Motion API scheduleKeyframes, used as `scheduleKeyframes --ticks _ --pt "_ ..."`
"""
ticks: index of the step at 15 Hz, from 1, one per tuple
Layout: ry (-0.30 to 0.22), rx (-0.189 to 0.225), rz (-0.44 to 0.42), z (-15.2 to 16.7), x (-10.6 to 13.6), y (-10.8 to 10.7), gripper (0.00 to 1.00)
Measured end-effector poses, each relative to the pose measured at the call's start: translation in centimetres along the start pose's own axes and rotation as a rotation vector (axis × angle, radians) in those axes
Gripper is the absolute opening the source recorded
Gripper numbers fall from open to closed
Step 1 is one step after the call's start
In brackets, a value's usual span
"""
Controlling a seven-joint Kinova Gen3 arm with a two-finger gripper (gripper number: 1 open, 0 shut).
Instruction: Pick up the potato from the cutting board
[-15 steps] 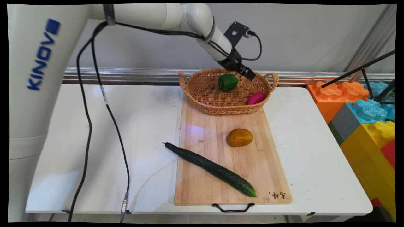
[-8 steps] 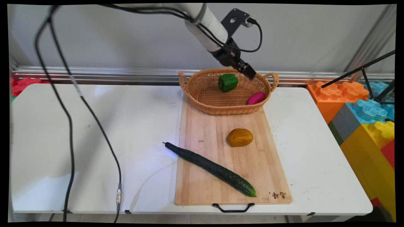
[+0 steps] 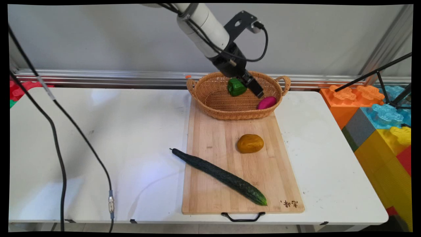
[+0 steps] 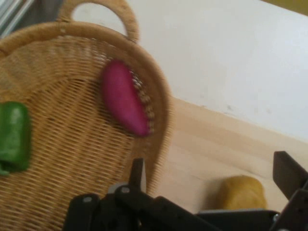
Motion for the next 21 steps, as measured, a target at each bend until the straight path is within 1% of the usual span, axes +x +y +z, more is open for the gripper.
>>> scheduleKeyframes --ticks 3,8,11,14,21 --pt "-0.024 -0.046 0.037 0.4 -1.6 1.6 1.00" --pt "-0.076 -0.074 0.106 3.4 -5.0 3.2 1.00" --pt "-0.100 -0.077 0.137 5.7 -6.9 3.6 1.00" --pt "-0.109 -0.077 0.163 8.1 -8.1 3.9 1.00" --pt "-0.106 -0.067 0.196 11.5 -9.3 4.2 1.00"
